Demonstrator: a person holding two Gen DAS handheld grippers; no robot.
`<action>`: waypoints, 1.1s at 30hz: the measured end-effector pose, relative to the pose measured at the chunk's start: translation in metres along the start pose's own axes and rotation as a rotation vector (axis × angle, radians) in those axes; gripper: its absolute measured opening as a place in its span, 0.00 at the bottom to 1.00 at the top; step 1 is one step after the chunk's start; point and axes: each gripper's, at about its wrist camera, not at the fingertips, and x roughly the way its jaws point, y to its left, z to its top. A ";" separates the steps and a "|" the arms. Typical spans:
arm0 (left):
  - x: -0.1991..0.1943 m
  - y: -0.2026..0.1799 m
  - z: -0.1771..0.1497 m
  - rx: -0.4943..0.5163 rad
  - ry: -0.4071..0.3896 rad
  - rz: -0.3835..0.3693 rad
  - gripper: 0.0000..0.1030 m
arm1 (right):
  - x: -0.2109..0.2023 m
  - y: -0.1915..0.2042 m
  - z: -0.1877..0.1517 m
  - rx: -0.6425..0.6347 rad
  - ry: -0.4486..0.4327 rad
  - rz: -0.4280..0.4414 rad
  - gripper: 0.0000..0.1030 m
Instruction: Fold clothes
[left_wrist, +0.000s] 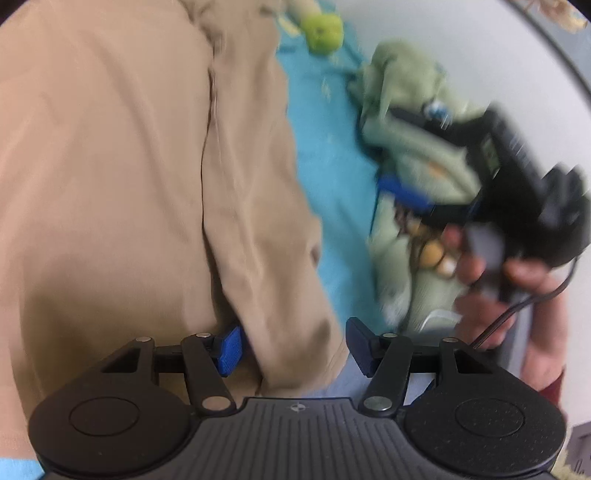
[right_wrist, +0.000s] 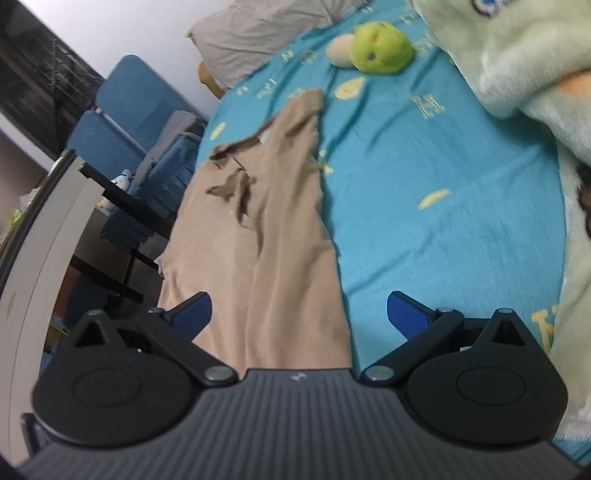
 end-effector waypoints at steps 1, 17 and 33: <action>0.005 -0.001 -0.002 0.004 0.035 0.007 0.44 | -0.001 0.002 0.000 -0.012 -0.011 0.005 1.00; -0.013 -0.024 -0.017 0.058 0.059 0.247 0.39 | -0.012 0.033 -0.007 -0.223 -0.141 -0.011 1.00; -0.164 0.148 0.134 -0.539 -0.666 0.272 0.88 | -0.010 0.056 -0.024 -0.299 -0.137 -0.052 1.00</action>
